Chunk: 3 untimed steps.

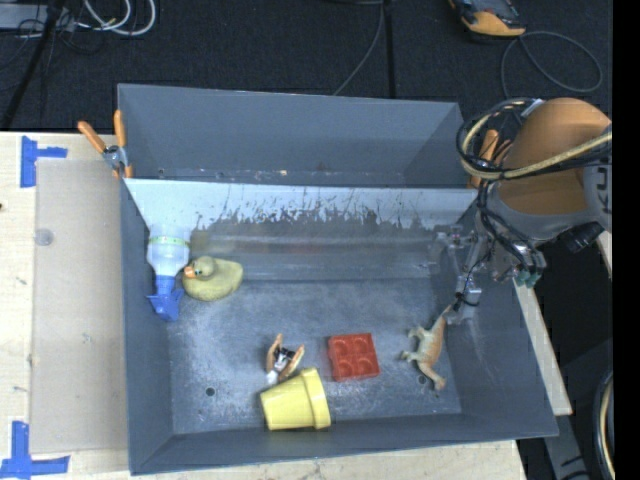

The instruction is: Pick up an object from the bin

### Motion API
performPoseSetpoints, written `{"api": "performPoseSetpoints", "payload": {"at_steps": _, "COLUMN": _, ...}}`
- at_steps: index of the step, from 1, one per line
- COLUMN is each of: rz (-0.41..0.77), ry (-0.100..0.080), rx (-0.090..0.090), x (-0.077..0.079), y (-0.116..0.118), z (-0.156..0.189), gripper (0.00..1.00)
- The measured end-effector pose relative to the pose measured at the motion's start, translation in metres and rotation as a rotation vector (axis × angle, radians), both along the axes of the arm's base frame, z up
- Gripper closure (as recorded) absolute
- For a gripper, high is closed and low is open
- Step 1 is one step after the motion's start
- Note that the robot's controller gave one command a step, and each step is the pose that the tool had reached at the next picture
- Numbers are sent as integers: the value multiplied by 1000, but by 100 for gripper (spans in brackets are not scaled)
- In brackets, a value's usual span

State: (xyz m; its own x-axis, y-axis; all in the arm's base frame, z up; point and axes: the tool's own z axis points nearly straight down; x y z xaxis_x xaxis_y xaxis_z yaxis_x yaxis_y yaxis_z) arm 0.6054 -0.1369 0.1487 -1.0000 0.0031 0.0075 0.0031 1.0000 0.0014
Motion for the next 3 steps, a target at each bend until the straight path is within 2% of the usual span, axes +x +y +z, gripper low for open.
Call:
{"api": "performPoseSetpoints", "payload": {"at_steps": 1, "rz": 3, "ry": -7, "rx": -1, "x": 2, "y": 1, "z": 5, "gripper": 0}}
{"api": "performPoseSetpoints", "payload": {"at_steps": 2, "rz": 240, "ry": -11, "rx": 0, "x": -17, "y": -3, "z": -29, "gripper": 0}}
{"api": "performPoseSetpoints", "payload": {"at_steps": 3, "rz": 485, "ry": 0, "rx": 5, "x": -32, "y": 4, "z": -47, "gripper": 0}}
